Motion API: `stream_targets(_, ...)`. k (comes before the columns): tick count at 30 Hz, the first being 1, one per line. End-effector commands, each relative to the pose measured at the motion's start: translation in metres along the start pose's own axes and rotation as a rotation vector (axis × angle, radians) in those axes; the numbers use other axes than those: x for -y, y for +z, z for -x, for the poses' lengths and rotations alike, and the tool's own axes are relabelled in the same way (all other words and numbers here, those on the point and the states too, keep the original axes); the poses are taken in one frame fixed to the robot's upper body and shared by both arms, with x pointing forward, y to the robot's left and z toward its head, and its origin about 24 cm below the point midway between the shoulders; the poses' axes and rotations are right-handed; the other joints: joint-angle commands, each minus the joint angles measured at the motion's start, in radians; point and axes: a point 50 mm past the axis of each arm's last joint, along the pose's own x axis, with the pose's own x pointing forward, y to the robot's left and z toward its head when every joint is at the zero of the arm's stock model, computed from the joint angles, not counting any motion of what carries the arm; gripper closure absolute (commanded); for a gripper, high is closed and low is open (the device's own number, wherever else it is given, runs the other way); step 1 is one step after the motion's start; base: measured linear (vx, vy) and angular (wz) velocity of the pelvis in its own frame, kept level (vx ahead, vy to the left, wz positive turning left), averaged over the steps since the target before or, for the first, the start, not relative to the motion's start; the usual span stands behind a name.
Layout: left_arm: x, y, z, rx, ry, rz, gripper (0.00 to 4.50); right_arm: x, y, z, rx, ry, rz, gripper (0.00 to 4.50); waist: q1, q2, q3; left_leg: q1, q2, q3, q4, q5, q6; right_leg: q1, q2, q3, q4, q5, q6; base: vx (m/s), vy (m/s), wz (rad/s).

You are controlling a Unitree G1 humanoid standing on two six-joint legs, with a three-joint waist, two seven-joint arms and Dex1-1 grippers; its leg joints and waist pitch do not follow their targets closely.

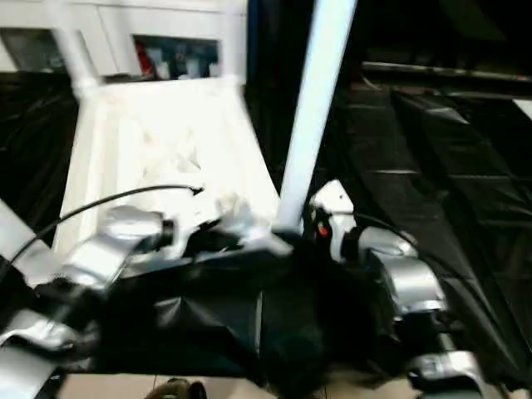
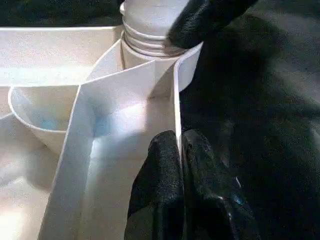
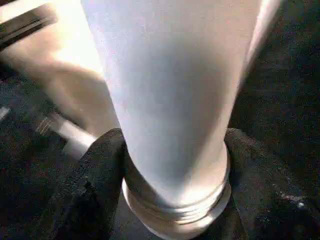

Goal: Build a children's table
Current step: Rotate leg to tighten

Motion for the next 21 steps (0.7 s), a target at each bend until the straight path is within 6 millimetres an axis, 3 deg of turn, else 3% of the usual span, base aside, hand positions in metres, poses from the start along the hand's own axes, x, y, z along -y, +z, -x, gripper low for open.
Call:
stream_targets(1,-0.004,0.008,-0.021,0.012,0.127,0.052,4.5,0.007,-0.019,-0.011,-0.048,-0.261,-0.111,1.83,-0.005,-0.007,-0.057,0.037,0.097,-0.046,-0.077,-0.17,0.051,0.031,-0.101,0.061,-0.084,-0.212,-0.243,0.0,0.0,0.0)
stream_targets(3,-0.001,0.015,-0.036,0.011,0.168,0.074,4.5,0.004,-0.021,-0.022,-0.03,-0.357,-0.183,1.84,-0.007,-0.005,-0.063,0.039,0.099,-0.053,-0.083,-0.194,0.002,0.037,-0.107,0.06,-0.087,-0.244,-0.226,0.0,0.0,0.0)
stream_targets(4,0.0,0.017,-0.04,0.012,0.174,0.08,4.5,0.003,-0.021,-0.025,-0.027,-0.373,-0.195,1.84,-0.011,-0.007,-0.062,0.038,0.099,-0.05,-0.084,-0.19,-0.001,0.037,-0.104,0.061,-0.087,-0.228,-0.225,0.0,0.0,0.0)
stream_targets(8,0.014,0.033,-0.067,0.019,0.177,0.098,4.5,-0.019,-0.011,-0.053,0.018,-0.363,-0.197,1.84,-0.012,0.001,-0.059,0.042,0.096,-0.052,-0.089,-0.242,-0.011,0.038,-0.106,0.062,-0.097,-0.245,-0.209,0.0,0.0,0.0)
stream_targets(10,0.016,0.038,-0.071,0.03,0.168,0.083,4.5,-0.027,-0.006,-0.059,0.039,-0.324,-0.186,1.84,-0.011,-0.001,-0.061,0.037,0.096,-0.052,-0.089,-0.213,0.005,0.043,-0.106,0.063,-0.093,-0.199,-0.206,0.0,0.0,0.0)
stream_targets(13,0.013,0.039,-0.069,0.036,0.165,0.072,4.5,-0.026,-0.003,-0.06,0.055,-0.332,-0.187,1.14,-0.008,-0.001,-0.062,0.036,0.094,-0.05,-0.087,-0.188,0.028,0.044,-0.105,0.062,-0.091,-0.162,-0.213,0.0,0.0,0.0)
stream_targets(18,0.006,0.035,-0.058,0.038,0.149,0.048,4.5,-0.013,-0.001,-0.047,0.058,-0.34,-0.15,0.75,-0.007,-0.001,-0.061,0.037,0.098,-0.053,-0.091,-0.221,0.02,0.043,-0.107,0.061,-0.096,-0.226,-0.203,0.0,0.0,0.0)
stream_targets(21,0.003,0.029,-0.046,0.054,0.108,0.033,4.5,-0.006,0.0,-0.034,0.025,-0.25,-0.05,0.46,-0.008,-0.002,-0.063,0.035,0.096,-0.052,-0.089,-0.216,0.024,0.047,-0.105,0.06,-0.095,-0.207,-0.202,0.0,0.0,0.0)
